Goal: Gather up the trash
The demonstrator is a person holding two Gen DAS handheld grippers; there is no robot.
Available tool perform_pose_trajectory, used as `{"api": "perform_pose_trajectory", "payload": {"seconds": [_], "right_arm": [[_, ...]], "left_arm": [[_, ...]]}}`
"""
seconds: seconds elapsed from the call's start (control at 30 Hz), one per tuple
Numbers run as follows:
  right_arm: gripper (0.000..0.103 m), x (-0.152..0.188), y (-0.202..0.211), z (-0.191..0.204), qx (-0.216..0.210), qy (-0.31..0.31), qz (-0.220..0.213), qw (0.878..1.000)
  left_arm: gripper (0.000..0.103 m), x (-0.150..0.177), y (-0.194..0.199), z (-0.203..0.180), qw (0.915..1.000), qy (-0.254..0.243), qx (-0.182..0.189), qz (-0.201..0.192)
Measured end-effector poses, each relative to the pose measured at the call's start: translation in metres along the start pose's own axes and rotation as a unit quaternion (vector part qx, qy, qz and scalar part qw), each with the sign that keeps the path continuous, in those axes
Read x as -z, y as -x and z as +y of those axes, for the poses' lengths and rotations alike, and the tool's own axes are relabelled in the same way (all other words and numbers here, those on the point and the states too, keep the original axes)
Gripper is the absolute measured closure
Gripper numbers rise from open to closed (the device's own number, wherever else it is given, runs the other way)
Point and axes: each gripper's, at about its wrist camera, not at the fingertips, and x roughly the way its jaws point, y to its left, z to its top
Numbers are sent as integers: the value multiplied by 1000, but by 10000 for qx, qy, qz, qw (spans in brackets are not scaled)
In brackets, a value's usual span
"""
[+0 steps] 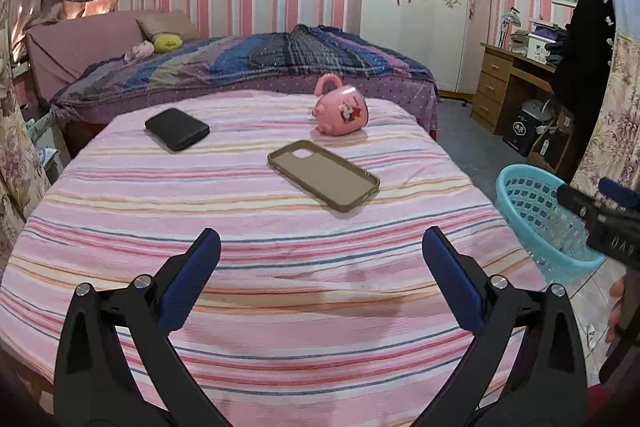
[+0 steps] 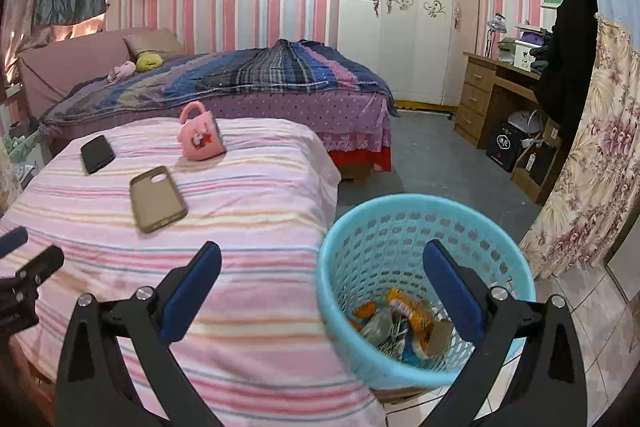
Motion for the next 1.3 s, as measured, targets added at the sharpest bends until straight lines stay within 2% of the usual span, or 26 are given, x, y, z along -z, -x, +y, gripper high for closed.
{"api": "perform_pose_trajectory", "payload": {"seconds": [0.13,0.5,1.1,1.3], "right_arm": [[5,7,10,1,-83,-114,2,9999],[5,23,20,13,11,-88,-186,9998],[5,16,28,24,-6,164,-411,9990],[5,14,29,26,-17,204,-428,9989]], "left_arm": [[6,-1,6,-3,10000,-17,5,-48],[5,-2,13,-11,9998,-69,-37,-203],[5,-3,17,-10,9996,13,31,-297],[5,-3,14,-7,9997,83,101,-205]]}}
